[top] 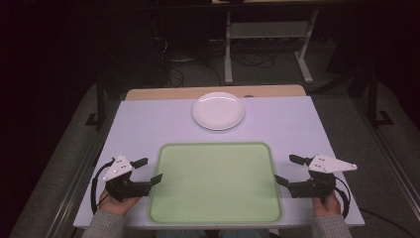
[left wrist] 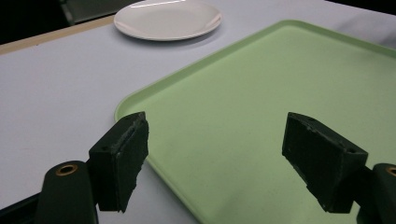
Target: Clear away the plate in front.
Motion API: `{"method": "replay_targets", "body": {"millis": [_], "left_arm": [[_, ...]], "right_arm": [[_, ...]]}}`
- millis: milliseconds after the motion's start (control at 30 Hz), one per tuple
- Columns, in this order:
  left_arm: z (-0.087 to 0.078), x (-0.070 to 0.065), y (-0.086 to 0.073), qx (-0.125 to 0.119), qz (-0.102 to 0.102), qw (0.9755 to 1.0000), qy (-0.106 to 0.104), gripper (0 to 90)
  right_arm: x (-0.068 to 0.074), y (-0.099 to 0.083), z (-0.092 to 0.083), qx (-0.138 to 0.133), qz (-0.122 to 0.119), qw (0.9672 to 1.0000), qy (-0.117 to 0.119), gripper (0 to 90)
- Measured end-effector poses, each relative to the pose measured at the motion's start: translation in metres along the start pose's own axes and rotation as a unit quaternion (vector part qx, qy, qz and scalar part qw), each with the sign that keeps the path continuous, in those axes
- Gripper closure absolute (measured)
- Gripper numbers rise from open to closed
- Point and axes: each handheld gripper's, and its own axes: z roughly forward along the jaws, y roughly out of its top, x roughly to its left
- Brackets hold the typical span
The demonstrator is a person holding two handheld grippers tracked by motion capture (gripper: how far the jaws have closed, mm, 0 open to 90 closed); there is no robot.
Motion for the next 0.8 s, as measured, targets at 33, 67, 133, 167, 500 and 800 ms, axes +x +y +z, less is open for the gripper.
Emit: {"method": "replay_targets", "body": {"millis": [33,67,133,167,500,800], "left_arm": [[0.0000,0.0000,0.0000,0.000,0.000,1.0000,0.000,22.3],[0.0002,0.0004,0.0001,0.000,-0.002,1.0000,-0.001,22.3],[0.0010,0.0011,0.0004,0.000,-0.005,1.0000,-0.002,22.5],[0.0010,0.0011,0.0004,0.000,-0.005,1.0000,-0.002,22.5],[0.0020,-0.0038,0.0042,-0.002,-0.007,0.9999,-0.007,22.7],[0.0026,-0.0075,0.0092,0.002,-0.003,0.9999,-0.013,23.3]], "right_arm": [[0.0000,0.0000,0.0000,0.000,0.000,1.0000,0.000,13.3],[0.0001,-0.0001,-0.0001,0.000,0.000,1.0000,0.000,13.4],[0.0003,0.0000,-0.0003,-0.002,-0.001,1.0000,0.001,13.4],[0.0002,0.0001,-0.0004,-0.003,-0.001,1.0000,0.001,13.4],[-0.0003,0.0002,-0.0026,-0.012,0.003,0.9999,-0.003,13.4],[-0.0016,0.0007,-0.0047,-0.021,0.006,0.9997,-0.011,13.4]]}}
